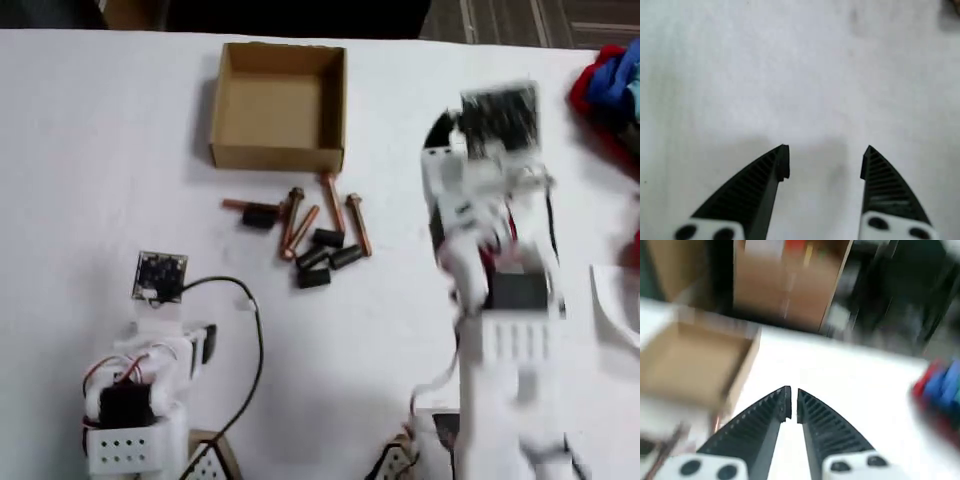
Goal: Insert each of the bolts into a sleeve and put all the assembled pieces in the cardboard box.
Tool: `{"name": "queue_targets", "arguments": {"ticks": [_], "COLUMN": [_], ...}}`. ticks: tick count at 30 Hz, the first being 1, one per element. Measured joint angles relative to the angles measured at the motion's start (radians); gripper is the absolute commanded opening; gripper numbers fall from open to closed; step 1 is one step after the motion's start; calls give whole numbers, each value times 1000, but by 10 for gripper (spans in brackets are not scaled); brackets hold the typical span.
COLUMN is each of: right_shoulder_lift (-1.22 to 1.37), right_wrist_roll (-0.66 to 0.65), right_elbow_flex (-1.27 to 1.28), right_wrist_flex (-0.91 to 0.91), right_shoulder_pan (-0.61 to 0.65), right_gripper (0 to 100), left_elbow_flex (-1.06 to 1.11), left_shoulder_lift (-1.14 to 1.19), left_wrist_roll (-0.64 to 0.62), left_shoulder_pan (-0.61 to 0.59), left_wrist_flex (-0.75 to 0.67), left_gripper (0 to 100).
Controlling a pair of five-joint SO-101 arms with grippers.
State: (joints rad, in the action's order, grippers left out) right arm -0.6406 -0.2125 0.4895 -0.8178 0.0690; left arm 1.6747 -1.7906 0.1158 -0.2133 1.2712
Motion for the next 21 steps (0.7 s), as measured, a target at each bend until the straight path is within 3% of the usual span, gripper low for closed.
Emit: {"name": "queue_targets", "arguments": {"ticks": [6, 12, 16, 21], "right_shoulder_lift": [376, 422, 430, 431], "right_wrist_roll": [155, 204, 137, -94], "right_elbow_flex": [-265, -442, -416, -288], "right_wrist_flex": [-328, -609, -651, -546], "right_shoulder_pan": [0, 58, 103, 166], "right_gripper": [23, 24, 22, 24], "left_elbow_flex": [0, 0, 0, 0], "left_shoulder_lift": [0, 0, 0, 0], "left_wrist_roll": [0, 0, 0, 0], "left_shoulder_pan": [0, 0, 0, 0], "left_wrist_flex": [0, 0, 0, 0], "left_gripper": [249, 249, 249, 249]}}
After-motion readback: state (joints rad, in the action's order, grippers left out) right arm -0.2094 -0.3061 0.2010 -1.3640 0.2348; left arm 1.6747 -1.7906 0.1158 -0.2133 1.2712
